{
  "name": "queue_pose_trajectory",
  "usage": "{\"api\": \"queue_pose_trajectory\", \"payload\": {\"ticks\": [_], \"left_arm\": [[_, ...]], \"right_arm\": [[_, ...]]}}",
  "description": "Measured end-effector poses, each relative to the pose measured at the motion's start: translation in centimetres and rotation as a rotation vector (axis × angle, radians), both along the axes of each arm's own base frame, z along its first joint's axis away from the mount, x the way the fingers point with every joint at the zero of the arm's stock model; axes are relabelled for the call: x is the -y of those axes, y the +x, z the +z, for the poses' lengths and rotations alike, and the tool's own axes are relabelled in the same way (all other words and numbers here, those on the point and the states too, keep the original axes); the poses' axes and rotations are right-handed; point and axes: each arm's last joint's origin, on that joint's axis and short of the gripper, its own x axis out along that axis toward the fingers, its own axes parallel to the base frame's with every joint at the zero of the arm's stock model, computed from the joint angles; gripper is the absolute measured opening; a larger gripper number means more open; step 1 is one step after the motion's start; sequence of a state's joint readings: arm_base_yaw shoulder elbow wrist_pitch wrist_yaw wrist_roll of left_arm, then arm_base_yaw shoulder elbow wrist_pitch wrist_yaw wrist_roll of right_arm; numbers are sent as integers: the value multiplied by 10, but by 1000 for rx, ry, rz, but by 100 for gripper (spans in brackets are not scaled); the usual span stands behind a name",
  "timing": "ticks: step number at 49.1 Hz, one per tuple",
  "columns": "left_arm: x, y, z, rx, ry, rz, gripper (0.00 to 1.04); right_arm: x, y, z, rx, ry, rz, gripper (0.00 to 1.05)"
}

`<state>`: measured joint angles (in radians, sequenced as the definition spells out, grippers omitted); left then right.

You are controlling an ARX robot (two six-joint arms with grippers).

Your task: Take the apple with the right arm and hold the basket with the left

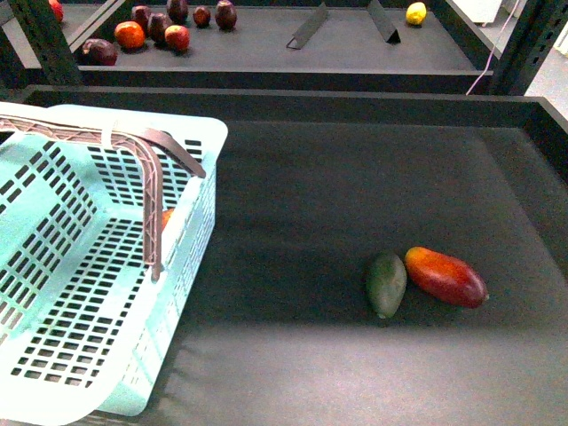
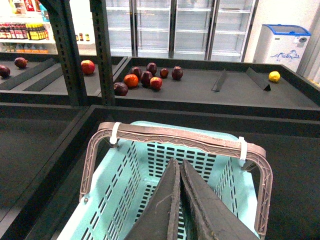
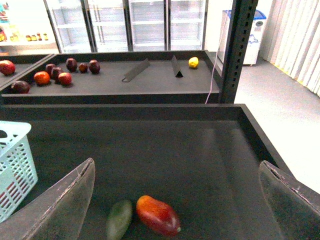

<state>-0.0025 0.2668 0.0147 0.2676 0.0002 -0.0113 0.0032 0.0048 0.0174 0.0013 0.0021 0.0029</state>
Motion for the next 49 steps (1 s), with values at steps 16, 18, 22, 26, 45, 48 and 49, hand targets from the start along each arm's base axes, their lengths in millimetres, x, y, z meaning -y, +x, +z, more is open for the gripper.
{"api": "queue_pose_trajectory", "payload": {"ticks": [16, 18, 22, 26, 45, 48, 49], "left_arm": [[0, -5, 0, 0, 0, 0, 3], [0, -6, -1, 0, 0, 0, 3], [0, -11, -4, -29, 0, 0, 3], [0, -16, -4, -16, 0, 0, 3], [0, -17, -3, -5, 0, 0, 3], [0, -17, -3, -5, 0, 0, 9], [0, -17, -3, -5, 0, 0, 11]], "right_arm": [[0, 0, 0, 0, 0, 0, 96], [0, 0, 0, 0, 0, 0, 96], [0, 0, 0, 0, 0, 0, 96], [0, 0, 0, 0, 0, 0, 96], [0, 0, 0, 0, 0, 0, 96], [0, 0, 0, 0, 0, 0, 96], [0, 0, 0, 0, 0, 0, 96]]}}
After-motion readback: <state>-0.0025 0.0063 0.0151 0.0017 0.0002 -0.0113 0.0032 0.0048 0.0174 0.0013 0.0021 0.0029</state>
